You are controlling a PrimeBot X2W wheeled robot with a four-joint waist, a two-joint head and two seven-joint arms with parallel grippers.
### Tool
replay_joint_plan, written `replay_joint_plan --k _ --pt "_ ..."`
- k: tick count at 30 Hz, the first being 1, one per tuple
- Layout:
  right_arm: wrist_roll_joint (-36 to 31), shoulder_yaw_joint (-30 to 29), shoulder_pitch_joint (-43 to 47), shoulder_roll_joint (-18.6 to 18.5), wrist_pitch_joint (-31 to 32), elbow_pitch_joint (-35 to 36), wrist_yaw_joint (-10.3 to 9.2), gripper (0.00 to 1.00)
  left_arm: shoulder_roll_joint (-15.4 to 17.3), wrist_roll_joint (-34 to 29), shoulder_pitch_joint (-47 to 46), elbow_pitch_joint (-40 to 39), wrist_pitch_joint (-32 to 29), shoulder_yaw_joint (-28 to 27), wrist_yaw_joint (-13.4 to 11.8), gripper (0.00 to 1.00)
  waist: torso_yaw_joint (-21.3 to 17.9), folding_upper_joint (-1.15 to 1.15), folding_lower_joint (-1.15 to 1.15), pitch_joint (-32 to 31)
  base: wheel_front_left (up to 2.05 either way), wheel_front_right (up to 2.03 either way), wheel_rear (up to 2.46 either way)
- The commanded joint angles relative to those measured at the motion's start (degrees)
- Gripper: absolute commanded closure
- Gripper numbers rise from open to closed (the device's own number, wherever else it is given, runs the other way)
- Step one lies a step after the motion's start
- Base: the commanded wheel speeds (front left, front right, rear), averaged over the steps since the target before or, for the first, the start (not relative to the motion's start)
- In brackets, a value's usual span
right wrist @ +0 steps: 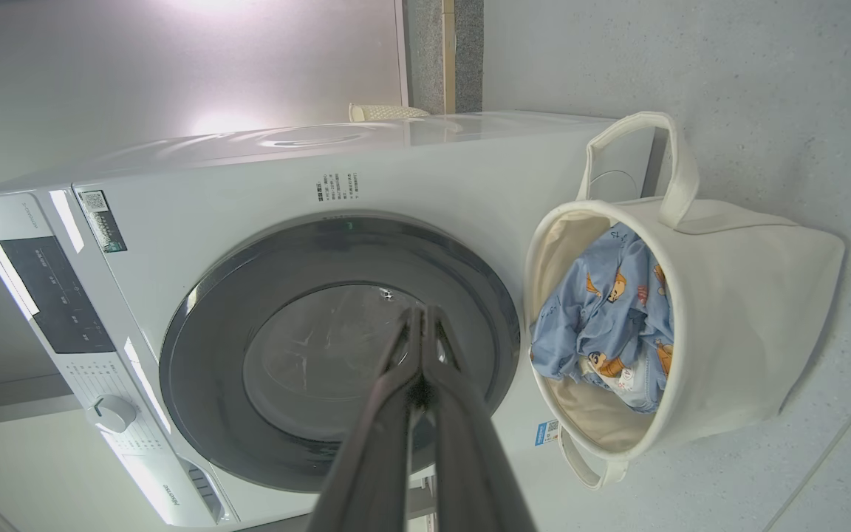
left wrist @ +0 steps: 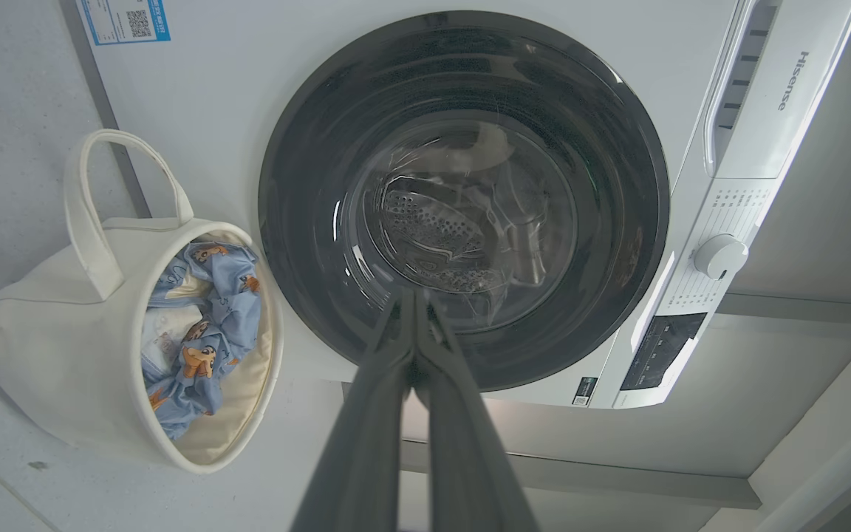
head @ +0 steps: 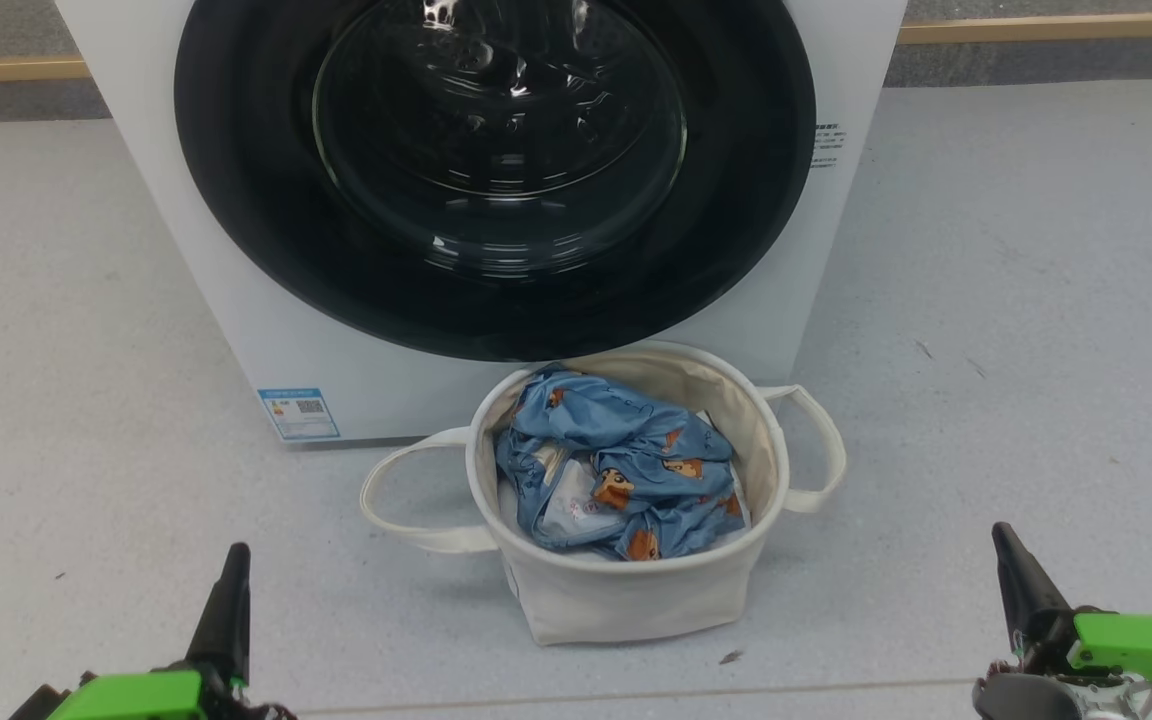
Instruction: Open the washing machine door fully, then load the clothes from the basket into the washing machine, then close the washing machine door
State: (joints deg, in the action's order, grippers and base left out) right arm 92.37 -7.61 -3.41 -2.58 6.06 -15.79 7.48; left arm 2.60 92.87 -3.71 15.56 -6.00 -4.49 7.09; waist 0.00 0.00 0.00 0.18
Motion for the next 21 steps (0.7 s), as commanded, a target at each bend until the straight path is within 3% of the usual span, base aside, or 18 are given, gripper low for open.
replay_joint_plan --k 1,21 --pt "-0.2 1.0 -2.8 -0.3 0.5 1.8 0.01 1.0 0.4 -0.7 -2.5 -1.5 -0.4 -2.0 0.4 1.0 0.0 0.0 0.0 0.0 0.0 0.0 0.0" --pt "-0.2 1.0 -2.8 -0.3 0.5 1.8 0.01 1.0 0.3 -0.7 -2.5 -1.5 -0.5 -2.0 0.4 1.0 0.0 0.0 0.0 0.0 0.0 0.0 0.0"
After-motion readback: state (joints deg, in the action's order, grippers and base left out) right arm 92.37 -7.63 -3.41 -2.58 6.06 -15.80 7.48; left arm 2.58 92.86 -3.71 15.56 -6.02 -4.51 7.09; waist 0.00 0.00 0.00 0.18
